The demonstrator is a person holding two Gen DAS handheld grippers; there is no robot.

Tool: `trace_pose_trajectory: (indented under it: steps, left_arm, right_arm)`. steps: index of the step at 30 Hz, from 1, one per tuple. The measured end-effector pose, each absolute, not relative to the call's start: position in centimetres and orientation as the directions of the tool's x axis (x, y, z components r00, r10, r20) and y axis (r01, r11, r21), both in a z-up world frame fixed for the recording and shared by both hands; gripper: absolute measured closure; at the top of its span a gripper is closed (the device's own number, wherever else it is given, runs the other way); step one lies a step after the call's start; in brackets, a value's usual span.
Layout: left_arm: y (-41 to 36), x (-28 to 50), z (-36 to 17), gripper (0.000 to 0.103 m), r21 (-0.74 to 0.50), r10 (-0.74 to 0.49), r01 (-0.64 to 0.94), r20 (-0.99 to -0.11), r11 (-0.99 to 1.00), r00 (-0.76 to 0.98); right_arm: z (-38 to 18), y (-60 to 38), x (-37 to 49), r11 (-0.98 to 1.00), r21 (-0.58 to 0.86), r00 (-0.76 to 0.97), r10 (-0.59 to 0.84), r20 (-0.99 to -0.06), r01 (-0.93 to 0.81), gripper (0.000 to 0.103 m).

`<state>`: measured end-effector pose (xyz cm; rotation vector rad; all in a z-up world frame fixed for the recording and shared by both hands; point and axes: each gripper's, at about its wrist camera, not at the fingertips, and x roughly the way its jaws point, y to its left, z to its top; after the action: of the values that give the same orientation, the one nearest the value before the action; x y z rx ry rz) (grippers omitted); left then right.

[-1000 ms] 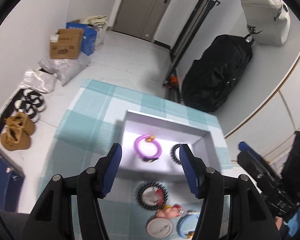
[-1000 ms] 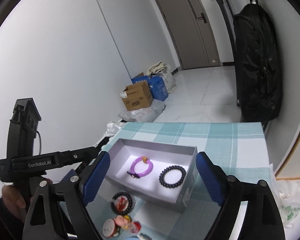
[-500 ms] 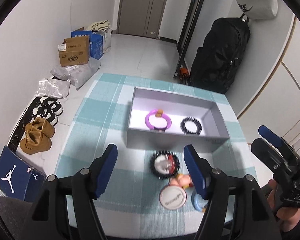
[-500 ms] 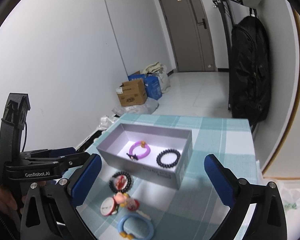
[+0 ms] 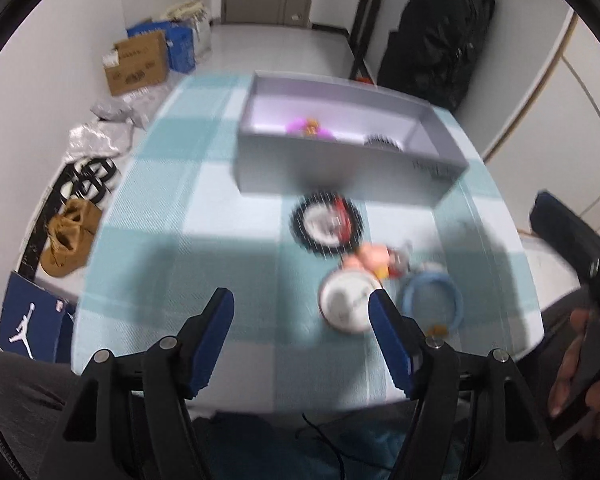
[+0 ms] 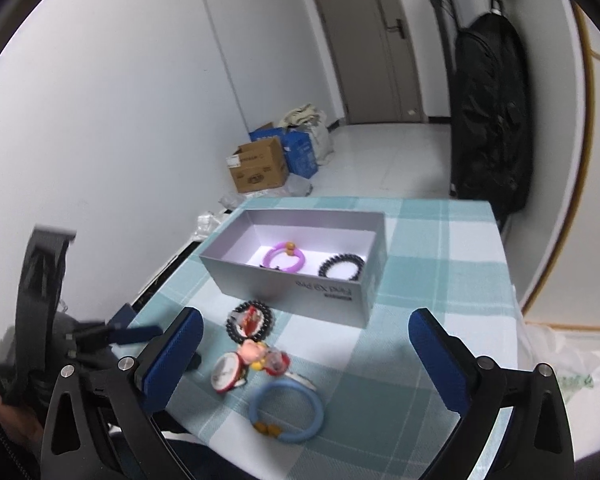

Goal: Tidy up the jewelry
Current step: 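Lower the left tool onto the white round badge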

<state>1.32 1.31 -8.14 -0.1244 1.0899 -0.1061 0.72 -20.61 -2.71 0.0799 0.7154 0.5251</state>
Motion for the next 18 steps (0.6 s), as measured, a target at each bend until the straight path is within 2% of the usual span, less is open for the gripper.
trace_pose_trajectory:
  steps: [7, 18]
  left_arm:
    - [0.1, 1.8, -9.1, 0.038, -0.157, -0.175, 0.078, -0.893, 0.985, 0.414]
    - [0.0, 2.9, -9.7, 0.038, -0.254, -0.282, 0.123, -0.871, 0.959, 0.402]
  right_arm:
    - [-2.7, -21.5, 1.2, 0.871, 0.294, 0.62, 0.487, -0.615, -0.393, 0.0]
    - [-3.0, -22.1, 1.5, 0.864, 0.336, 0.599, 0.502, -0.624, -0.374, 0.0]
